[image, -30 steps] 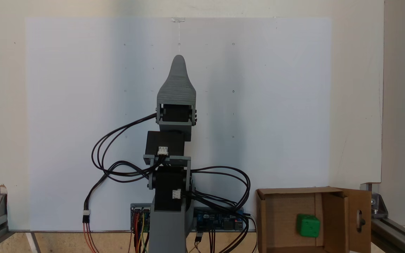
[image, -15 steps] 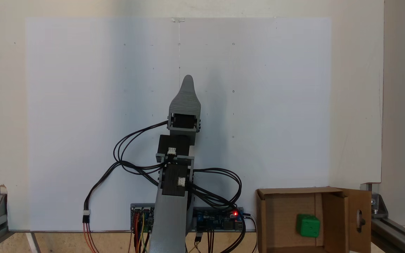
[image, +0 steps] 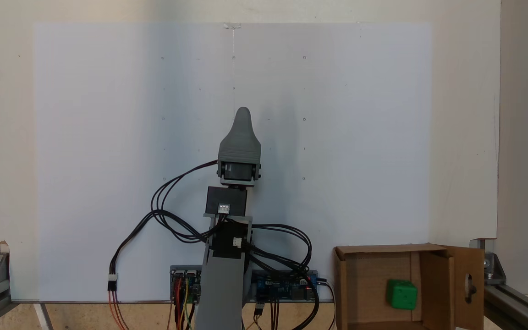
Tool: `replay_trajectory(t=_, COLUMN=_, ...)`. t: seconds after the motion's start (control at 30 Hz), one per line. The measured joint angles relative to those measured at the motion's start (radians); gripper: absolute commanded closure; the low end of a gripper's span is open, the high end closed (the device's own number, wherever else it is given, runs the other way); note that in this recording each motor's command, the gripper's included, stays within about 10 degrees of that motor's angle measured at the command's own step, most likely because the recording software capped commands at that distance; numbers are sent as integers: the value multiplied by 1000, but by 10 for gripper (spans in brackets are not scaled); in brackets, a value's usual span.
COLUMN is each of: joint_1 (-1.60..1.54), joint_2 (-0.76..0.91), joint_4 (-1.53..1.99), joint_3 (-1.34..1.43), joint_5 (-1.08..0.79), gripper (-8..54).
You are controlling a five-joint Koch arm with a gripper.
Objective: Grasp a green dice and put it in the bin.
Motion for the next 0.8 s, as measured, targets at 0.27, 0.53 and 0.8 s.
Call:
replay_trajectory(t=0.27, joint_1=-6, joint_2=0, joint_4=-291, joint_3=81, joint_5=0, gripper=14)
replay_trajectory(t=0.53, joint_1=-5, joint_2=0, joint_4=-330, joint_3=123, joint_5=2, gripper=13)
replay_trajectory(t=0.8, joint_1=-6, joint_2=0, joint_4=-357, joint_3=150, joint_5=2, gripper=7)
